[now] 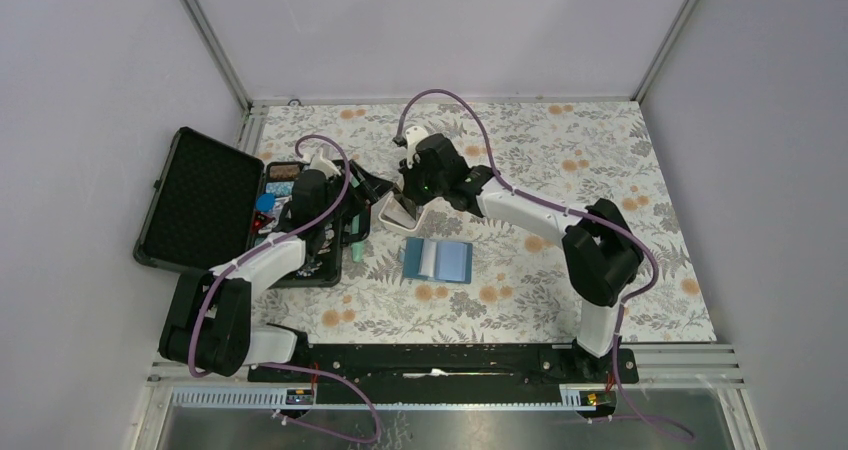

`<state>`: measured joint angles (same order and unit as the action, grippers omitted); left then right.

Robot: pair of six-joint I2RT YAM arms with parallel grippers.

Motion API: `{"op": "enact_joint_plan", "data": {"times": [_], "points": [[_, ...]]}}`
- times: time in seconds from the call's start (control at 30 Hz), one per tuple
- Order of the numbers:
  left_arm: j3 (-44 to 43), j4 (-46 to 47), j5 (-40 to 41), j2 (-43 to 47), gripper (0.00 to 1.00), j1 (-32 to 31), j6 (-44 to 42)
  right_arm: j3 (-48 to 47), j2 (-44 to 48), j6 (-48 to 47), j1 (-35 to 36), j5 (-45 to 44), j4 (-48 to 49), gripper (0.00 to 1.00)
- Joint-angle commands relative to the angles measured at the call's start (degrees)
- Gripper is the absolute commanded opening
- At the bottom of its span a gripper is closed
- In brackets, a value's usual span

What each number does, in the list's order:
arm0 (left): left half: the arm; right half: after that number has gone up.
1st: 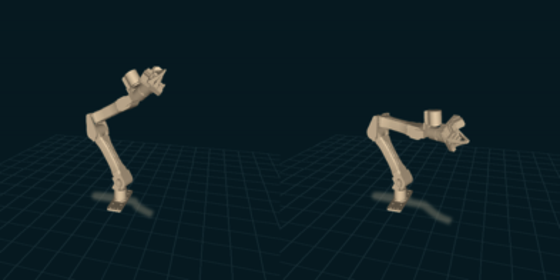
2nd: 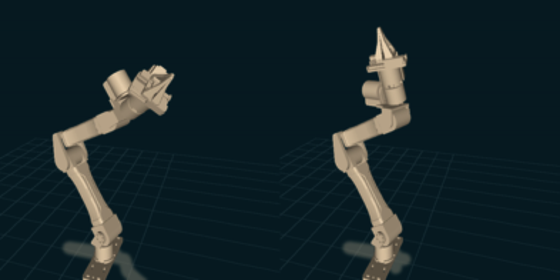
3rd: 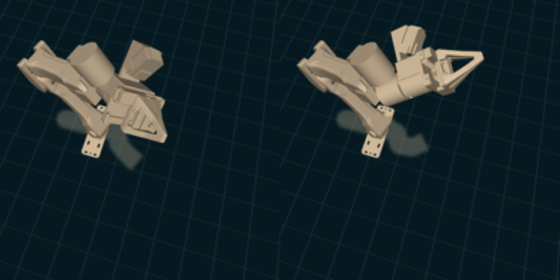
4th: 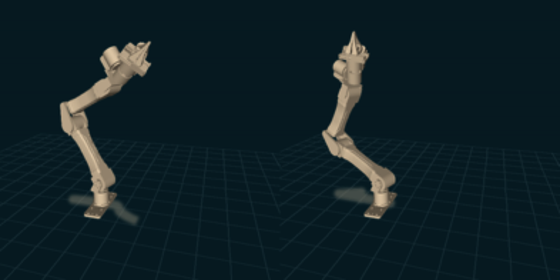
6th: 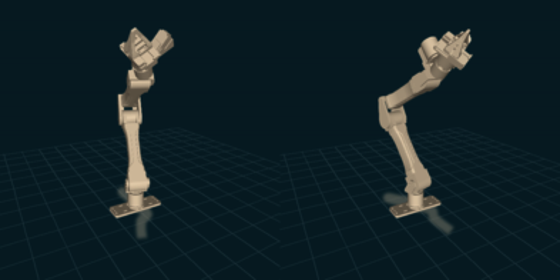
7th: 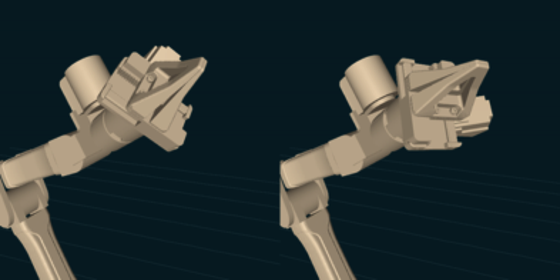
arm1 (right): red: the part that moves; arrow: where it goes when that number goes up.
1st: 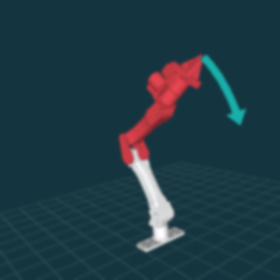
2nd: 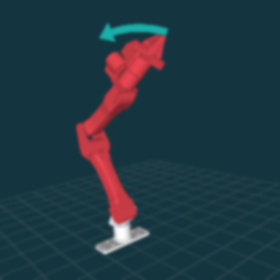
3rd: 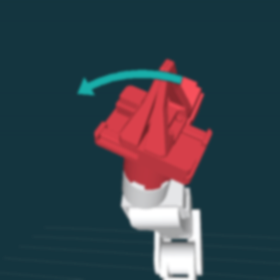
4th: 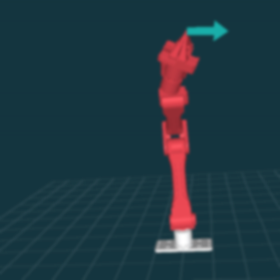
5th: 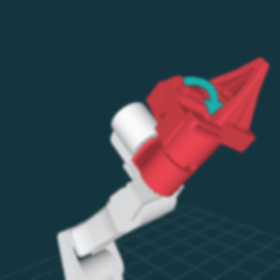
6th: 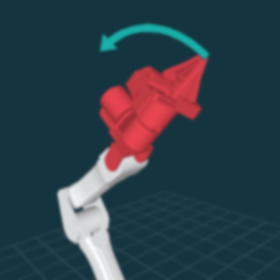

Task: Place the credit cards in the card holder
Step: Pick up the credit card from the storage box.

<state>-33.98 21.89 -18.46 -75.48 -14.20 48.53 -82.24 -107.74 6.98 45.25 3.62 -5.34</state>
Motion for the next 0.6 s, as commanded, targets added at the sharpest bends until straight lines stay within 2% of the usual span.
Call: {"op": "enact_joint_plan", "data": {"times": [0.0,0.23,0.57], "points": [[-0.3,4.6,-2.1,0.0,0.73,0.1,1.2,1.8,6.1,0.5,-0.2,-0.5,4.7,0.00],[-1.4,7.2,-4.1,-3.3,0.76,0.1,4.2,2.5,5.5,0.2,-0.2,1.2,6.8,0.00],[0.2,11.6,-3.7,-4.0,0.76,0.0,7.2,1.4,2.6,-0.9,-0.2,0.3,4.0,0.00]]}}
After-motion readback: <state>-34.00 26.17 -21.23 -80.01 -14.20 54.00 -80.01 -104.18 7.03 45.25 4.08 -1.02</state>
